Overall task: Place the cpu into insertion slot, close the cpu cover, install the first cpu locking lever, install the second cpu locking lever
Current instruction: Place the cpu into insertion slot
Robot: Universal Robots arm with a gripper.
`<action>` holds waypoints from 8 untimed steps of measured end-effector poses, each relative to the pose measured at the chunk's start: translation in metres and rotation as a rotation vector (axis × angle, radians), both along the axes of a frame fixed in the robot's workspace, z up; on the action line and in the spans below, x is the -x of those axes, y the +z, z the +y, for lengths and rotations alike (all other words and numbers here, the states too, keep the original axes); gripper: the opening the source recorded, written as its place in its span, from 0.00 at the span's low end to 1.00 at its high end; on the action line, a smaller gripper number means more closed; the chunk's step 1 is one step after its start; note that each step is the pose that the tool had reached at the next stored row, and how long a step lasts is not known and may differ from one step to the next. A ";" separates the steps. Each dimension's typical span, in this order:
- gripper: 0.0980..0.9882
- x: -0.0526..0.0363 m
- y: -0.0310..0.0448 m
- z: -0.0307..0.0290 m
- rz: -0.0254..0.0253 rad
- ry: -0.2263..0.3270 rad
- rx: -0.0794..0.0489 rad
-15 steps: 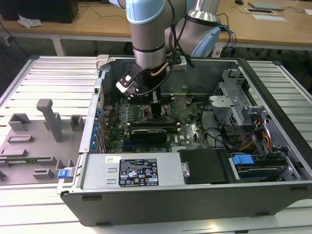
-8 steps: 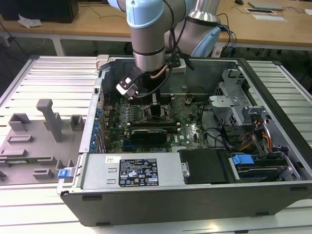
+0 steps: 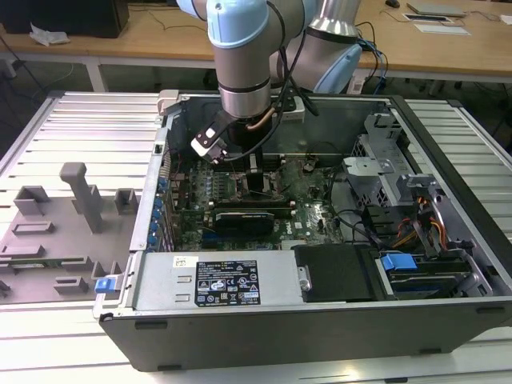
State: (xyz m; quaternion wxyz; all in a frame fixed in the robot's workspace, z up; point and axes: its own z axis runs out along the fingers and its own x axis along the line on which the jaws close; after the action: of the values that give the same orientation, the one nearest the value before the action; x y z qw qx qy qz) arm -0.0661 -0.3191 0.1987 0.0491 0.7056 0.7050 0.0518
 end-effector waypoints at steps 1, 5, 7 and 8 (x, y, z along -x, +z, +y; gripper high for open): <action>0.50 0.0000 -0.0001 0.0004 0.0001 0.000 0.000; 0.50 -0.0001 -0.0004 0.0009 0.0000 0.000 0.000; 0.50 -0.0001 -0.0011 0.0009 0.0001 0.000 0.000; 0.50 0.0000 -0.0011 0.0009 0.0002 0.000 0.000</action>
State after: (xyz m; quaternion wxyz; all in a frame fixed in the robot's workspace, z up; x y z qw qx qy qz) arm -0.0661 -0.3182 0.1975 0.0491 0.7055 0.7051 0.0517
